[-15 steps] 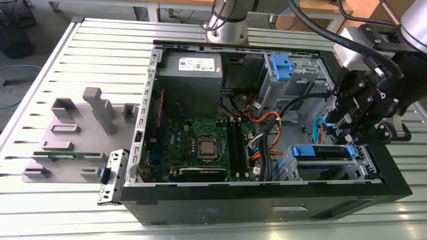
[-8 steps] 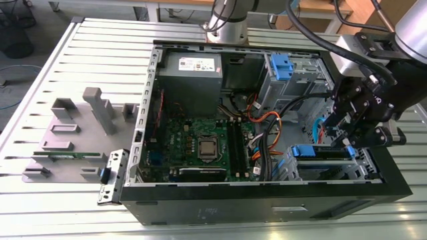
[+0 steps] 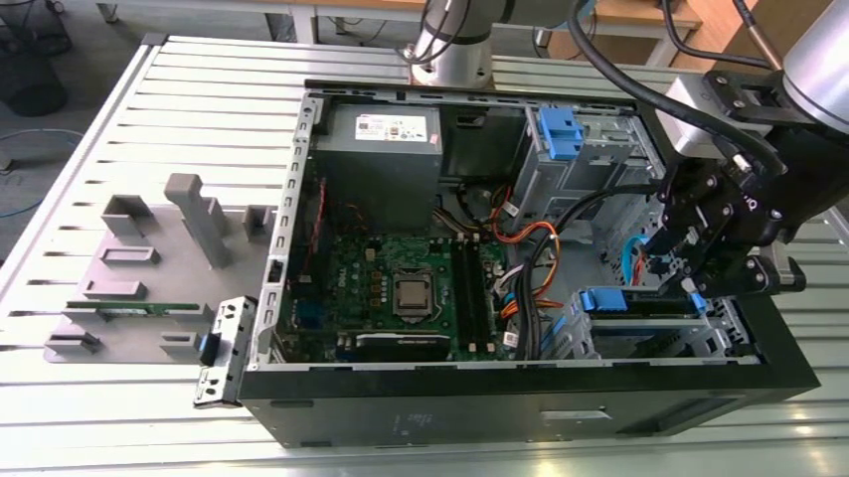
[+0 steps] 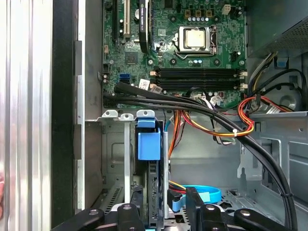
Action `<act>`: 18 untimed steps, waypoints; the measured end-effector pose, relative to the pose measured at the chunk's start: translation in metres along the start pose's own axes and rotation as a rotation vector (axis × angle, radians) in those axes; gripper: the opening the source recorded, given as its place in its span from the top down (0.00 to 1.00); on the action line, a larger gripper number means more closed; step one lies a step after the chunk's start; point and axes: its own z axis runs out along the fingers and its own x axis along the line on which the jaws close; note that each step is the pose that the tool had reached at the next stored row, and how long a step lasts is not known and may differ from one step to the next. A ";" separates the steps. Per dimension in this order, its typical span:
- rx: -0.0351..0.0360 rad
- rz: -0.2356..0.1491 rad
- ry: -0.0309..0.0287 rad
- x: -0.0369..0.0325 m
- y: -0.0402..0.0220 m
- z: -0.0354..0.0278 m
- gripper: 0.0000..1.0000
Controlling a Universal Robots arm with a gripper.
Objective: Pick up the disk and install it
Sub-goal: 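Insert the first disk wire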
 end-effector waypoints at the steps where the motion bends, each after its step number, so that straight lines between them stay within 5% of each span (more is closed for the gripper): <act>1: 0.0000 0.000 -0.0001 0.0000 0.0000 0.0001 0.52; 6: 0.0000 0.000 -0.0002 0.0000 0.0000 0.0002 0.54; 13: 0.0000 0.000 -0.0002 0.0000 0.0000 0.0003 0.83; 18: 0.0000 0.000 -0.0002 0.0000 0.0000 0.0003 0.84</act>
